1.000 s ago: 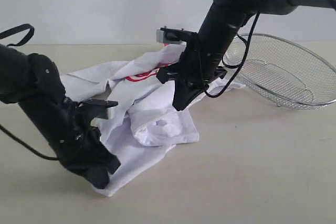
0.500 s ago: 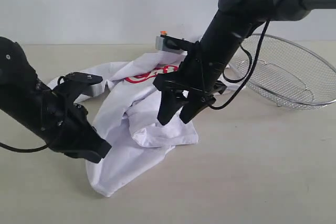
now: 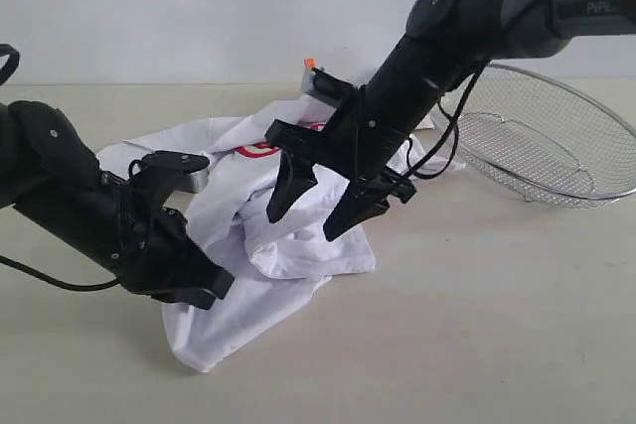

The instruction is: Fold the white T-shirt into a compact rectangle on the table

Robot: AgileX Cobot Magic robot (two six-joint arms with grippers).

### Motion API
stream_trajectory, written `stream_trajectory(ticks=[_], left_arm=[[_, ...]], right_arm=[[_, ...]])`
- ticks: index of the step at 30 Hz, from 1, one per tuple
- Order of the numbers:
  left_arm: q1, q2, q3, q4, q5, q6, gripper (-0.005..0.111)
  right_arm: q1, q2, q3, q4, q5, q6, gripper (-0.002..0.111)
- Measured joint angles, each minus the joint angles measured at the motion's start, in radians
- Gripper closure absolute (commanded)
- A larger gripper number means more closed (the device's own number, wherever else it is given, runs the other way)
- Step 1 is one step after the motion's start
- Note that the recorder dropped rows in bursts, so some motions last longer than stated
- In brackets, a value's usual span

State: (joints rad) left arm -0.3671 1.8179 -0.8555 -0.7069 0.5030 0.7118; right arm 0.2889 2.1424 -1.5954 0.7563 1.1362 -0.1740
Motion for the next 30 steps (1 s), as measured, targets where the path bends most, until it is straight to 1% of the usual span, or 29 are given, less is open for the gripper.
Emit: stream_trajectory(ticks=[4,12,14,15,16,17,18,19,21,22,26,28,30], left_arm=[[0.000,0.021,0.000,-0.028,-0.016,0.028,0.102],[0.000,0.057,0.000,-0.047,-0.026,0.034,0.102],[0.000,0.057,0.000,-0.051,-0.026,0.034,0.102],[0.000,0.057,0.000,-0.051,-0.026,0.034,0.102],[0.000,0.057,0.000,-0.053,-0.026,0.034,0.102],[0.000,0.057,0.000,-0.055,-0.026,0.034,0.102],[0.000,0.057,0.000,-0.055,-0.026,0.034,0.102],[0.000,0.057,0.000,-0.055,-0.026,0.034,0.102],[0.000,0.057,0.000,-0.055,-0.027,0.034,0.102],[0.000,0.057,0.000,-0.055,-0.029,0.034,0.102],[0.000,0.057,0.000,-0.055,-0.029,0.034,0.102],[0.000,0.057,0.000,-0.056,-0.029,0.034,0.102],[0.000,0.057,0.000,-0.056,-0.029,0.034,0.102]], right_arm=[[0.000,0.036,0.002,0.070,-0.020,-0.006,0.045],[0.000,0.075,0.002,0.096,-0.126,-0.008,0.046],[0.000,0.080,0.002,0.113,-0.164,-0.006,0.054],[0.000,0.082,0.002,0.118,-0.178,-0.006,0.069],[0.000,0.085,0.002,0.120,-0.207,-0.006,0.077],[0.000,0.085,0.002,0.120,-0.222,-0.006,0.095],[0.000,0.085,0.002,0.122,-0.246,-0.006,0.104],[0.000,0.085,0.002,0.123,-0.258,-0.006,0.108],[0.000,0.085,0.002,0.126,-0.273,-0.014,0.108],[0.000,0.085,0.002,0.127,-0.266,-0.055,0.108],[0.000,0.077,0.002,0.114,-0.156,-0.172,0.108],[0.000,0.028,0.002,0.053,-0.141,-0.197,0.108],[0.000,-0.059,0.002,-0.099,-0.147,-0.165,0.108]])
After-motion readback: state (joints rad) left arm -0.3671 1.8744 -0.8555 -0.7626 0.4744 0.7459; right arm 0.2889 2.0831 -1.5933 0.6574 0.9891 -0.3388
